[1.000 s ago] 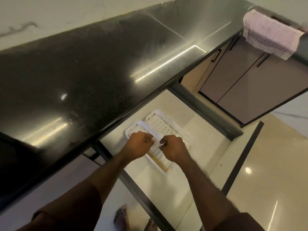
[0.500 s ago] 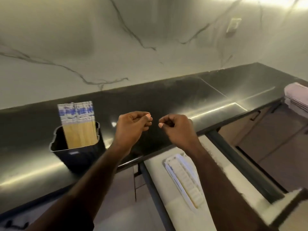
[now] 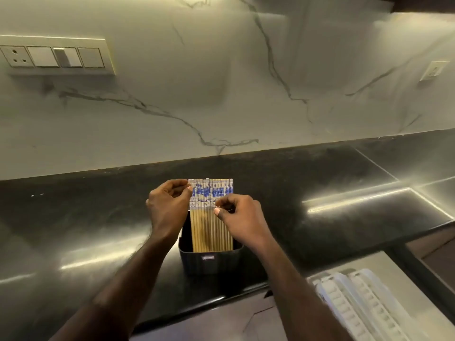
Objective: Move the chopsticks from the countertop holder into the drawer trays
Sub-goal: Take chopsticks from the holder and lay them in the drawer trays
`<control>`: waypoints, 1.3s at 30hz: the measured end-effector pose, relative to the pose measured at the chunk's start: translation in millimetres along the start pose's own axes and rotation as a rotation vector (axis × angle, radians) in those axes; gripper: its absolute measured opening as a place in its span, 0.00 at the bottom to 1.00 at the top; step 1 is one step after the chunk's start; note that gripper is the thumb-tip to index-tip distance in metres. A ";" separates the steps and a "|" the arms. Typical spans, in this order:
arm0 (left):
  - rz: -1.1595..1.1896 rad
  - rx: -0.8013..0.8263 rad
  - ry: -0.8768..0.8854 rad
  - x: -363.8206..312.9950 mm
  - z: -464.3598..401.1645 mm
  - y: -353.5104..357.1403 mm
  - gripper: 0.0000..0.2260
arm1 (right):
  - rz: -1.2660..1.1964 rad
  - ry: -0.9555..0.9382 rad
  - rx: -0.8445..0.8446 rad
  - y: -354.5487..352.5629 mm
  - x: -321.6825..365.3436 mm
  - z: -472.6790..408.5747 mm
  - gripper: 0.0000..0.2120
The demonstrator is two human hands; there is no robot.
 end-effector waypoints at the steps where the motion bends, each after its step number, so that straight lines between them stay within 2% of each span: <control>1: -0.017 -0.011 -0.017 7.2 -11.1 -4.7 0.10 | -0.001 0.024 0.011 12.9 0.4 -7.6 0.11; 6: -0.002 0.073 -0.126 40.8 -43.2 1.5 0.10 | 0.044 0.103 0.015 56.1 -8.3 -29.1 0.15; 13: 0.135 0.214 -0.217 64.4 -45.8 23.9 0.10 | 0.111 0.130 -0.035 71.8 -17.4 -37.7 0.17; 24: 0.199 0.263 -0.238 69.2 -48.1 28.9 0.11 | 0.052 0.136 -0.011 79.2 -21.0 -39.8 0.15; 28: 0.253 0.303 -0.154 33.6 -53.7 22.8 0.12 | -0.018 0.121 0.012 68.4 -15.7 -38.9 0.16; 31: 0.302 0.387 -0.060 -15.0 -60.4 24.1 0.12 | -0.169 0.099 0.035 54.6 -7.9 -36.1 0.17; 36: 0.460 0.496 -0.034 -87.0 -63.5 39.3 0.14 | -0.463 0.077 0.055 19.3 -0.4 -22.1 0.10; 39: 0.477 0.544 0.012 -115.9 -51.3 53.8 0.14 | -0.524 0.060 0.070 -3.5 -2.8 -7.4 0.09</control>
Point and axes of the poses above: each hand's wrist, its own z-axis away from the middle knuckle, its own y-axis out of the palm, x = y × z, the point moved 9 cm from there along -z, towards the middle knuckle, and after that the axes turned 5 degrees about -y, right-handed, at the moved point
